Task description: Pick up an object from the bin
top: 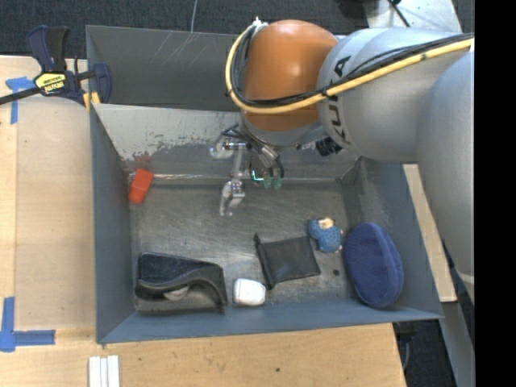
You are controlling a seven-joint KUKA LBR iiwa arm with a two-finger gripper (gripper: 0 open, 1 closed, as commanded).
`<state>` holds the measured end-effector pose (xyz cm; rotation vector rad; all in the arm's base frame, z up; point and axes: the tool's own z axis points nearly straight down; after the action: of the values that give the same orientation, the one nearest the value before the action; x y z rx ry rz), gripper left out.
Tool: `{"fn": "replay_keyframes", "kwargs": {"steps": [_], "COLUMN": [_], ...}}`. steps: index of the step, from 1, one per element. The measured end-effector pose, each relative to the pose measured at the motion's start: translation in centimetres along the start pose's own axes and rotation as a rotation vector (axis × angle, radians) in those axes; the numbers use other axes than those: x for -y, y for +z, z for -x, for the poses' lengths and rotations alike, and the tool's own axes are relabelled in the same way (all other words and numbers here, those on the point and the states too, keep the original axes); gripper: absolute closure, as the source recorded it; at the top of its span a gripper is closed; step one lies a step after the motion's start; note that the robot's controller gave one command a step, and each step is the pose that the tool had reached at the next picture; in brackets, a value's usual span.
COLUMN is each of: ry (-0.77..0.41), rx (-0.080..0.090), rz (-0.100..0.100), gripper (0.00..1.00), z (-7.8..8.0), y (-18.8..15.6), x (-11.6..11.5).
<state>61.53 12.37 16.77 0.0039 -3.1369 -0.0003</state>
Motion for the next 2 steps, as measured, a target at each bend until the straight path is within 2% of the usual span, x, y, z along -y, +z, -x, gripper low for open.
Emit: {"fn": "replay_keyframes", "kwargs": {"steps": [1, 2], "ry": [0.220, 0.269], "rx": [0.013, 0.000], "rz": [0.003, 0.000], "gripper": [0.00, 0.00], "z": [0.1, 0.9], "y": [8.4, 8.1], "x": [3.5, 9.8]}}
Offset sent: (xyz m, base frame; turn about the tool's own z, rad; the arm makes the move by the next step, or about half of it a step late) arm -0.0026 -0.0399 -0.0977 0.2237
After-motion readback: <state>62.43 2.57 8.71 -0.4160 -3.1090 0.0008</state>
